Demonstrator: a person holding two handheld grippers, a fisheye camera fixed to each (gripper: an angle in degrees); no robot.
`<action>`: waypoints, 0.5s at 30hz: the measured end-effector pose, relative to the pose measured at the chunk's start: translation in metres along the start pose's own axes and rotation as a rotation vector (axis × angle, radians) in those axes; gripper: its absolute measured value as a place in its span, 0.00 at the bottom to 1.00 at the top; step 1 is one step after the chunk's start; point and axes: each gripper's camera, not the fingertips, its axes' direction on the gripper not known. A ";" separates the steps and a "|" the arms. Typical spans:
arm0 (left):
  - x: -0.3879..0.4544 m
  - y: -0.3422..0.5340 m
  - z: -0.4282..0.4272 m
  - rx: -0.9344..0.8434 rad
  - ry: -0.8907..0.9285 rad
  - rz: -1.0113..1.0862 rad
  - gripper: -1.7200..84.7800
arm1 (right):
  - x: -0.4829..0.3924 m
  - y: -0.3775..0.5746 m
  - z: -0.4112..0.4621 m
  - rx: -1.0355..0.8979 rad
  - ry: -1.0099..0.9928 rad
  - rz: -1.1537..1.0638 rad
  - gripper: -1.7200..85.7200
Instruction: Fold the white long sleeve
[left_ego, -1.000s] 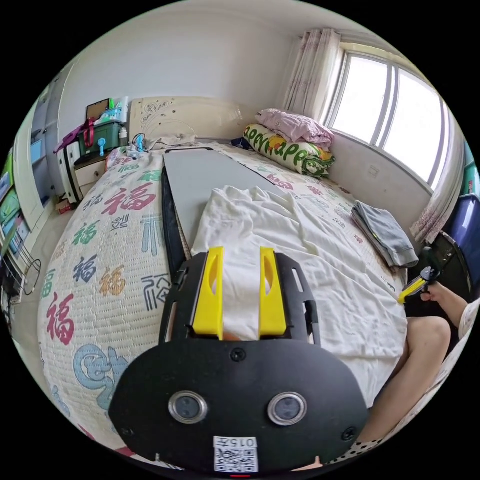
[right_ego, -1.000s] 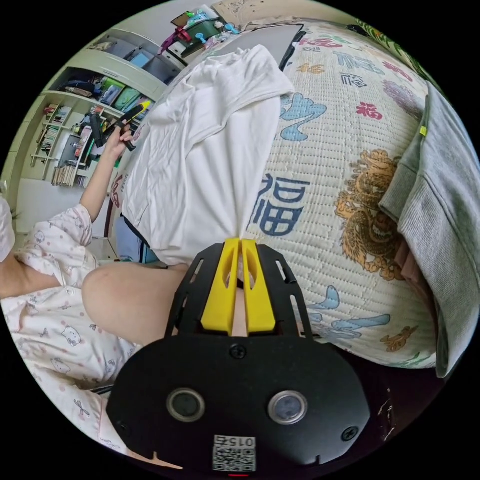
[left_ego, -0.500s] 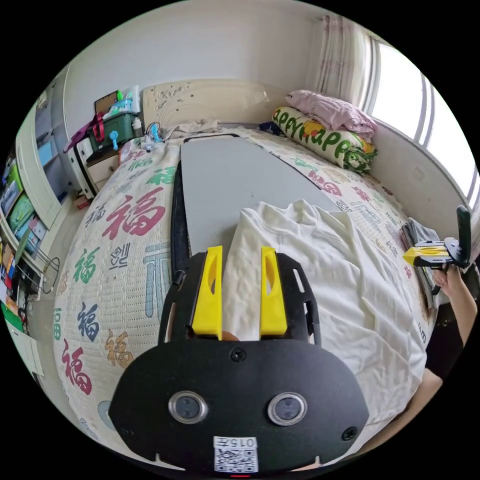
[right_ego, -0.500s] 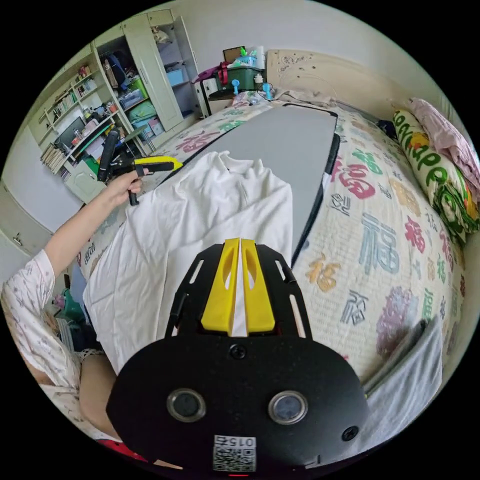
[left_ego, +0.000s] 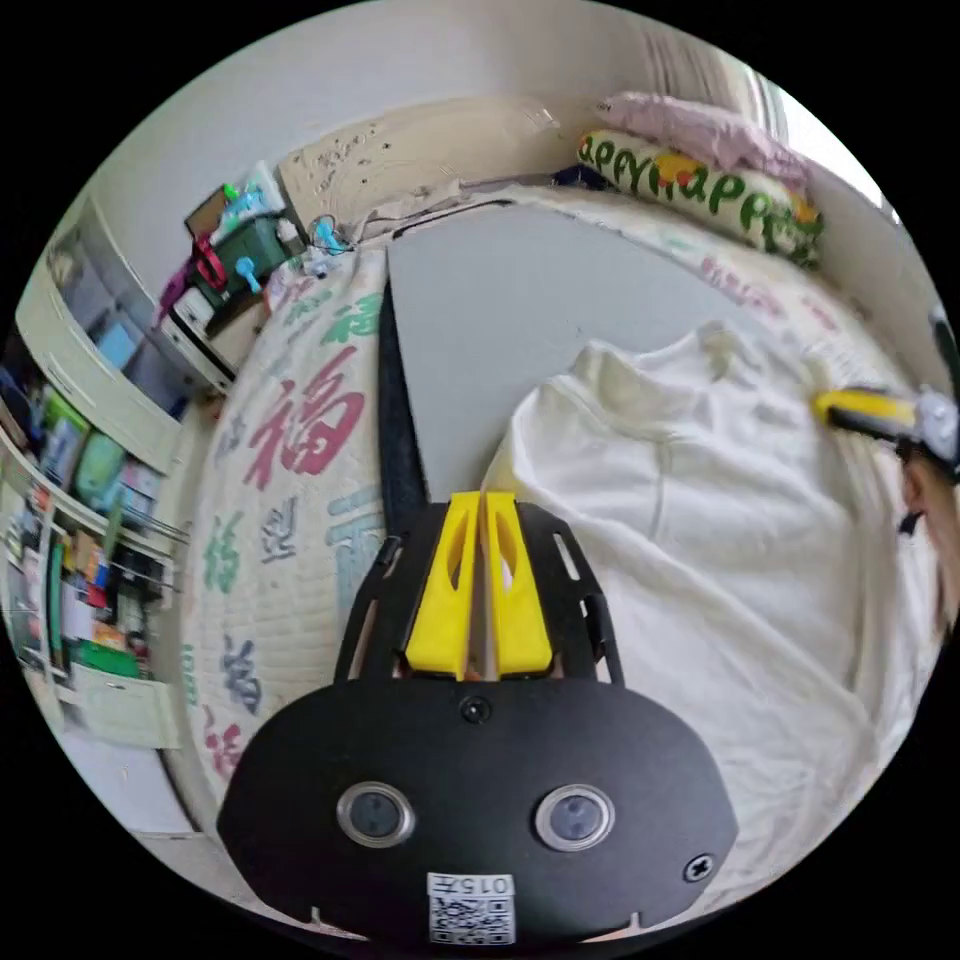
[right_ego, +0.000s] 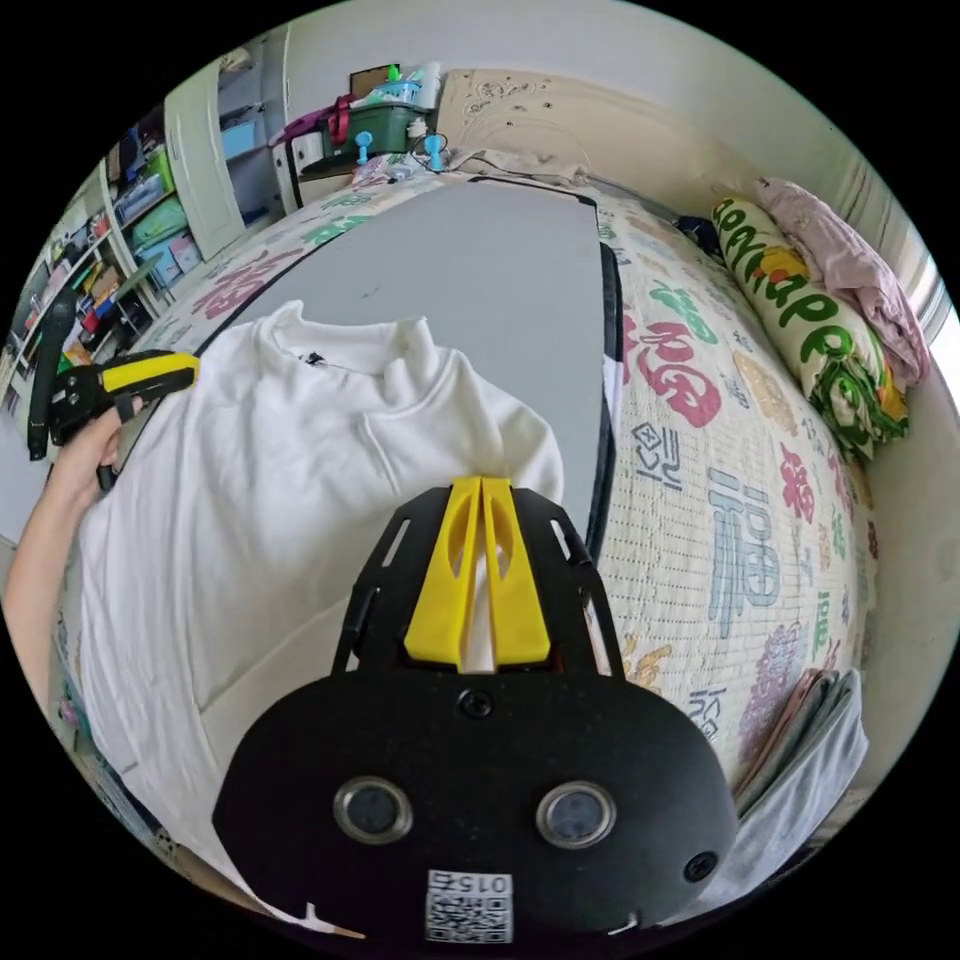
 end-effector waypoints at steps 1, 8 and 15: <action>0.000 0.002 0.006 0.016 -0.024 -0.004 0.02 | 0.001 -0.005 0.014 -0.002 0.047 -0.015 0.01; -0.020 0.002 0.038 0.037 -0.057 -0.057 0.01 | 0.027 -0.041 0.077 -0.008 0.139 -0.019 0.01; -0.037 0.012 0.055 0.070 -0.106 -0.071 0.01 | 0.066 -0.050 0.093 -0.006 0.141 -0.025 0.01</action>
